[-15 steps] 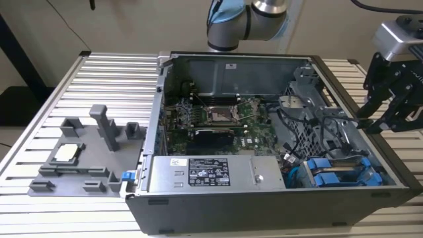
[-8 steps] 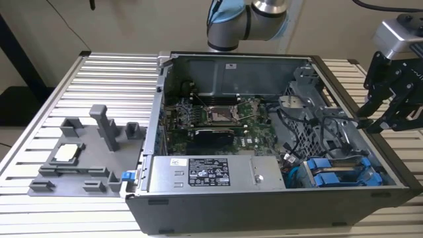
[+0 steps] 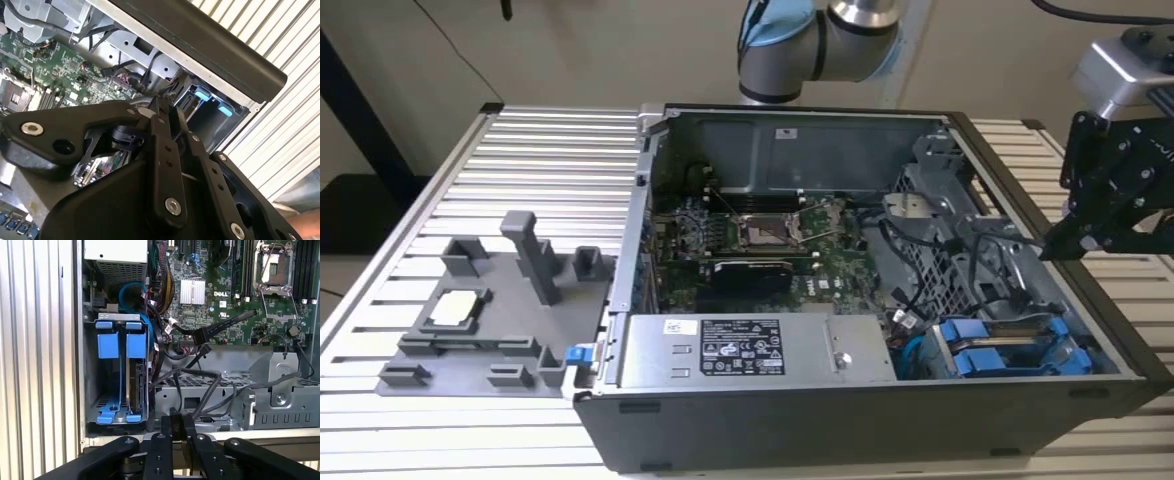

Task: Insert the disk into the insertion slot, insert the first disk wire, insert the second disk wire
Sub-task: 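Insert the first disk wire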

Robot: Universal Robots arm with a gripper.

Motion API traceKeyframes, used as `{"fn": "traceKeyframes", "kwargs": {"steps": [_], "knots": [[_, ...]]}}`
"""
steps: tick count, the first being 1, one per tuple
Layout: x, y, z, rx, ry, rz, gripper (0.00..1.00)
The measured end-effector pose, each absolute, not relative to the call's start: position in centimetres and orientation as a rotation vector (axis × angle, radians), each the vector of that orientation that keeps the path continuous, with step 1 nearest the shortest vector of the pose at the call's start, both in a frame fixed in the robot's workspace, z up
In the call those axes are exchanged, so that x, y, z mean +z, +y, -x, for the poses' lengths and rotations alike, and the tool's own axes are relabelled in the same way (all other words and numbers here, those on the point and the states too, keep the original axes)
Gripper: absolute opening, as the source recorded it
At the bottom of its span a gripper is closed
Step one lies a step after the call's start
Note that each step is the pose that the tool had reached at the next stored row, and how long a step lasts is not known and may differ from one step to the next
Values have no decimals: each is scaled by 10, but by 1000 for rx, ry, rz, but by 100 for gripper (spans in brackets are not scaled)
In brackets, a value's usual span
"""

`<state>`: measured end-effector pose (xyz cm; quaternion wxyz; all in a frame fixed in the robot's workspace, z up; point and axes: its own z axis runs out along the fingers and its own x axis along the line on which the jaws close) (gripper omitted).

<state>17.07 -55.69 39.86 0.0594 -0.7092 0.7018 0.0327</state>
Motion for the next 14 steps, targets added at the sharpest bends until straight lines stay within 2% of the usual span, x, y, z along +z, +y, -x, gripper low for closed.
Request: {"fn": "traceKeyframes", "kwargs": {"steps": [14], "knots": [[396,-557,-171,94,2127,2150,19]]}}
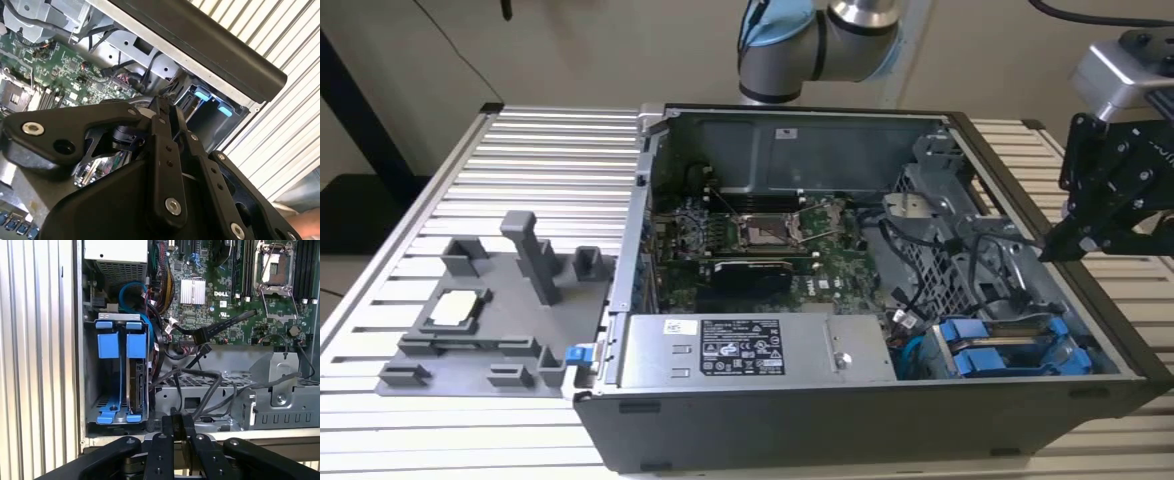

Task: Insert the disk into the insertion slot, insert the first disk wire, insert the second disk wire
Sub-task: 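Insert the first disk wire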

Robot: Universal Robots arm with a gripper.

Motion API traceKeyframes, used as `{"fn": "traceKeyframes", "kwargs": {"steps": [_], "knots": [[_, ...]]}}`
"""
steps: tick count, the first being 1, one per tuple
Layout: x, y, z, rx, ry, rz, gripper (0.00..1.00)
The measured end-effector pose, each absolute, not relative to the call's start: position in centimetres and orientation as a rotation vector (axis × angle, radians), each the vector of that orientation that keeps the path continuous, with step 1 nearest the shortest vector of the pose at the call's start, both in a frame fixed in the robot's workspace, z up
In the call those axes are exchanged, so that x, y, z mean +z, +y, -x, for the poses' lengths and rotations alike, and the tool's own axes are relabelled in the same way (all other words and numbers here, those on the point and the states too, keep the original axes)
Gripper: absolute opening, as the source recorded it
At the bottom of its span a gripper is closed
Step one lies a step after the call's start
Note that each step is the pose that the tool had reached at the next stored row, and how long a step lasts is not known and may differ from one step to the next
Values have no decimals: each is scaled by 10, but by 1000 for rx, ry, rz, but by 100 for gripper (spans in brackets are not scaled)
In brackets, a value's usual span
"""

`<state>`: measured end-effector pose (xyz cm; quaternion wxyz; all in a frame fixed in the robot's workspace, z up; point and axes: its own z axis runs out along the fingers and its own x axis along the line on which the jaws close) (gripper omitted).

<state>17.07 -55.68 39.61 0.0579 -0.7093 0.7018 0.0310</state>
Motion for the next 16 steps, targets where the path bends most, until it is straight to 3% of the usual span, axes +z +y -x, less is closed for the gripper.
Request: {"fn": "traceKeyframes", "kwargs": {"steps": [16], "knots": [[377,-565,-171,103,2146,2167,19]]}}
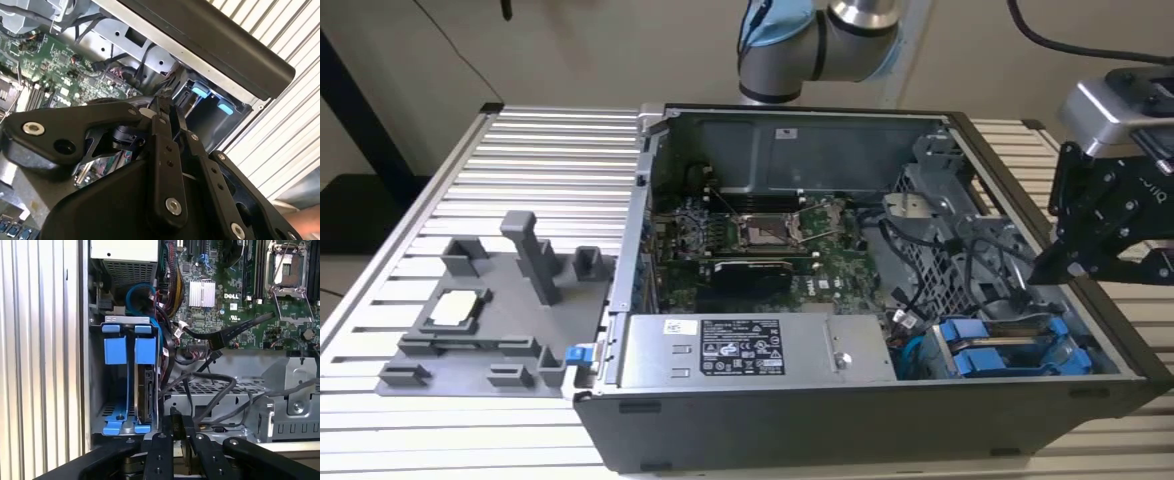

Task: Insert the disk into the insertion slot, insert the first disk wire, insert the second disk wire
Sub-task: 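Insert the first disk wire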

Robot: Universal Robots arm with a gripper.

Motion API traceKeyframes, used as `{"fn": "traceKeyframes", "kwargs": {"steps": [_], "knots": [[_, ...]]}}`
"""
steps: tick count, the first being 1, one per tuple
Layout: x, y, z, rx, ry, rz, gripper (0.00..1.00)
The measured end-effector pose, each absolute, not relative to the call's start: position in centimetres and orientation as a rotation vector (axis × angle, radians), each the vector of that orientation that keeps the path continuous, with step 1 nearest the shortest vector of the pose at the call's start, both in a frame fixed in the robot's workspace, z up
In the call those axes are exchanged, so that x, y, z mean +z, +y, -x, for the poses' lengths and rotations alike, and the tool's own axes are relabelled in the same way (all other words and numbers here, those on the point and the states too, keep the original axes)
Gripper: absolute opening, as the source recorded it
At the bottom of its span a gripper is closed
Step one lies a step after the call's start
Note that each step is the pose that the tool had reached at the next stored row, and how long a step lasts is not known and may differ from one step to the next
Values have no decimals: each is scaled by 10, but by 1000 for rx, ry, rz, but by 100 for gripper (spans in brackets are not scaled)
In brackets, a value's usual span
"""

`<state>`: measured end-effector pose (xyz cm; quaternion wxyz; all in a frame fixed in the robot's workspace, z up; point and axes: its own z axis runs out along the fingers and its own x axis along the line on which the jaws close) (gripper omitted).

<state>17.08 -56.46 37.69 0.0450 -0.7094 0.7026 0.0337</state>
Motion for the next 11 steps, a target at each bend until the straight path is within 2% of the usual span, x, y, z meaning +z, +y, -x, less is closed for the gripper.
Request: {"fn": "traceKeyframes", "kwargs": {"steps": [11], "knots": [[358,-570,-171,103,2147,2167,19]]}}
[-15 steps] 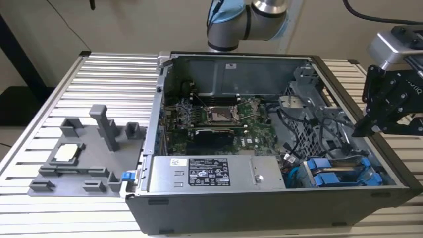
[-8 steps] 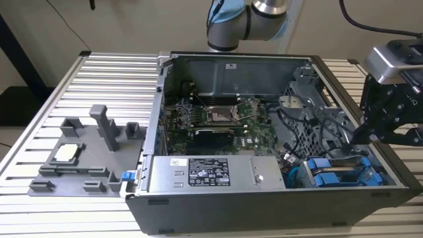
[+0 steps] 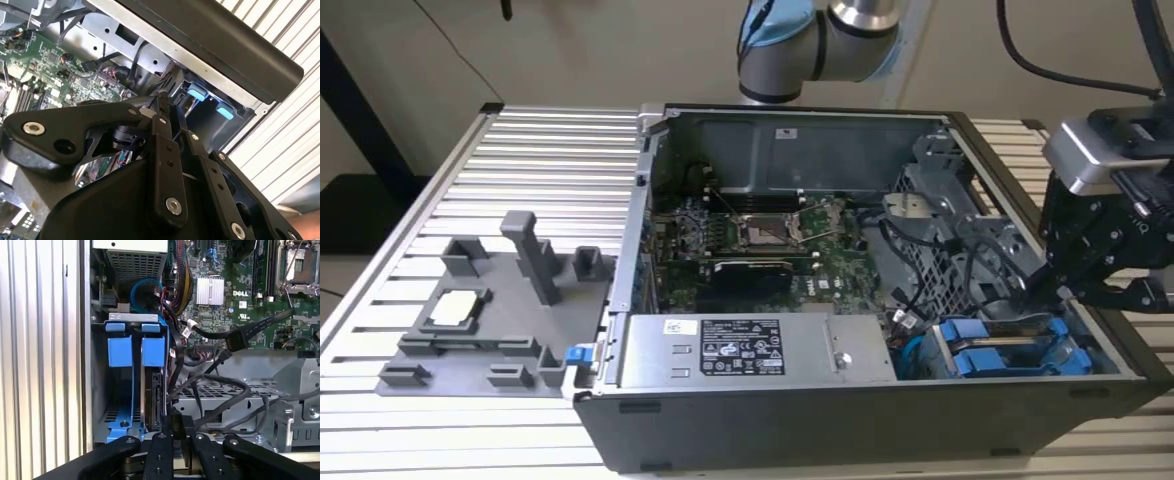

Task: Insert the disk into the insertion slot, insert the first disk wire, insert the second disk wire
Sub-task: 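Insert the first disk wire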

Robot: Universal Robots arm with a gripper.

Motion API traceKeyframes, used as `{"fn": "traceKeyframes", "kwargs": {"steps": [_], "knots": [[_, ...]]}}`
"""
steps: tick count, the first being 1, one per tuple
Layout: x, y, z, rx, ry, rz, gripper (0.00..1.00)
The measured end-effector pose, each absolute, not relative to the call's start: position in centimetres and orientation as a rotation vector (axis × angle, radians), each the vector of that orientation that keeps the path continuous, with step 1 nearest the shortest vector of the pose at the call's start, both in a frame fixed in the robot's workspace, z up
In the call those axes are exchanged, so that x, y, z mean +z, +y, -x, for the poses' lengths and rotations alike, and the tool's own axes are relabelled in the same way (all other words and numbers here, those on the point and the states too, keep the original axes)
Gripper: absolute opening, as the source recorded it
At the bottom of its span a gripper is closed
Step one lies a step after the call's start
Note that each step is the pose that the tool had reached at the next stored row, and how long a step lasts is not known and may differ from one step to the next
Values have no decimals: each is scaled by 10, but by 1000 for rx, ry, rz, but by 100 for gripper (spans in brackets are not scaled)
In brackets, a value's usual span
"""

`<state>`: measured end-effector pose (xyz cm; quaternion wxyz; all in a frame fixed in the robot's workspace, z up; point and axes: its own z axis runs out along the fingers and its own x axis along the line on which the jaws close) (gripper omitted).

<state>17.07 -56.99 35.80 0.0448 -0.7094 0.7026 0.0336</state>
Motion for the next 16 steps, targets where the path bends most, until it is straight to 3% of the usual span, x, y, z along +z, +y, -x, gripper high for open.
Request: {"fn": "traceKeyframes", "kwargs": {"steps": [16], "knots": [[347,-580,-171,104,2146,2171,19]]}}
